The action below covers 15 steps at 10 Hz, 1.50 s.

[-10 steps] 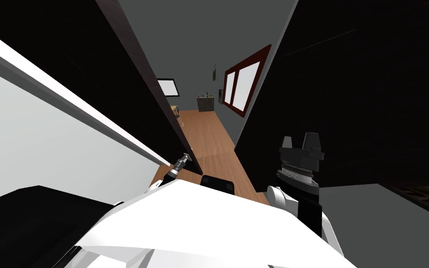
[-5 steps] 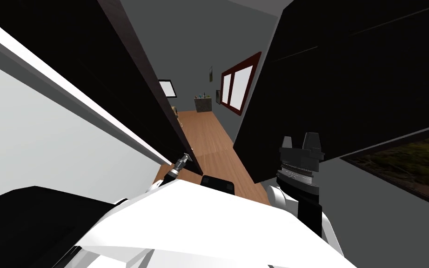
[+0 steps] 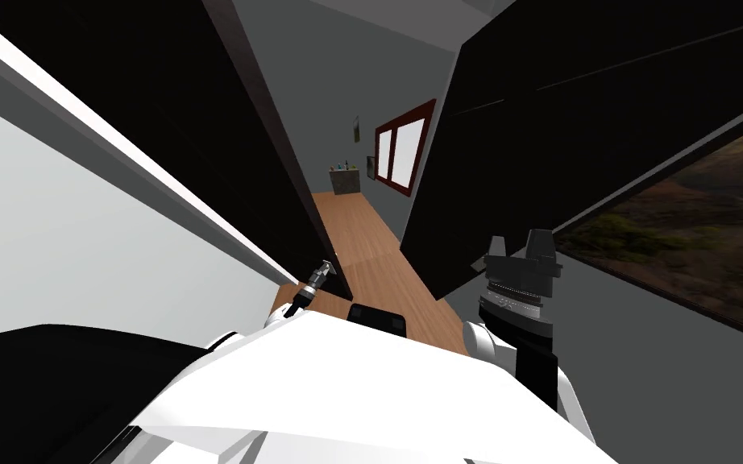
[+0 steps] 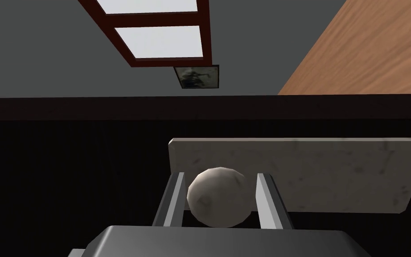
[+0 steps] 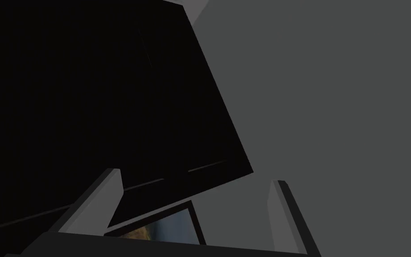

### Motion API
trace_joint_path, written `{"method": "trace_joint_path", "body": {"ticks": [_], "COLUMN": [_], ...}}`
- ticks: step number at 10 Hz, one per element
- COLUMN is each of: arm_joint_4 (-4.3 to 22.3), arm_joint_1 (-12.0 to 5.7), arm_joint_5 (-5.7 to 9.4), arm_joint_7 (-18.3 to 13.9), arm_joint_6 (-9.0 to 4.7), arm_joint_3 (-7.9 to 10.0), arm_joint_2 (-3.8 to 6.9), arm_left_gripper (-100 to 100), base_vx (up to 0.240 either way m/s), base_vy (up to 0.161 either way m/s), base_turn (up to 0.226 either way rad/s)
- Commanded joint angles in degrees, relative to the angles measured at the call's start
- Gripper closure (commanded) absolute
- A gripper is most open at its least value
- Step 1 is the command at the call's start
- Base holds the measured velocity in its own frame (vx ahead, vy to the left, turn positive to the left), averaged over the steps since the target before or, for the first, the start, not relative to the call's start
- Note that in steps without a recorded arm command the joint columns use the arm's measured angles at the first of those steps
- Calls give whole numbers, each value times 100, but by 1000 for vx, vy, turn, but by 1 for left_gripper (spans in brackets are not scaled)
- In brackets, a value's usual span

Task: Pull the door open

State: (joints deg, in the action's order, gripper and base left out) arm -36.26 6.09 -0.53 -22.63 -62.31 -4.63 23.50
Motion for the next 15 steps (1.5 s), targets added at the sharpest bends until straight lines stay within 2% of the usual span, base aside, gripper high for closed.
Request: {"method": "trace_joint_path", "body": {"ticks": [1, 2, 5, 6, 11, 15], "arm_joint_4": [79, 105, 267, 267, 504, 642], "arm_joint_1": [-189, -247, -596, -596, -1110, -1406], "arm_joint_5": [-10, -9, -4, -4, 2, 6], "arm_joint_7": [87, 109, 239, 239, 432, 543], "arm_joint_6": [137, 174, 396, 396, 724, 914], "arm_joint_3": [14, 24, 84, 84, 173, 224], "arm_joint_2": [-117, -144, -308, -308, -550, -690], "arm_left_gripper": [100, 100, 100, 100, 100, 100], "base_vx": [-244, -184, -184, -135, -186, -171], "base_vy": [102, 83, 89, 58, 83, 114], "base_turn": [-187, -133, -153, -53, -131, -101]}}
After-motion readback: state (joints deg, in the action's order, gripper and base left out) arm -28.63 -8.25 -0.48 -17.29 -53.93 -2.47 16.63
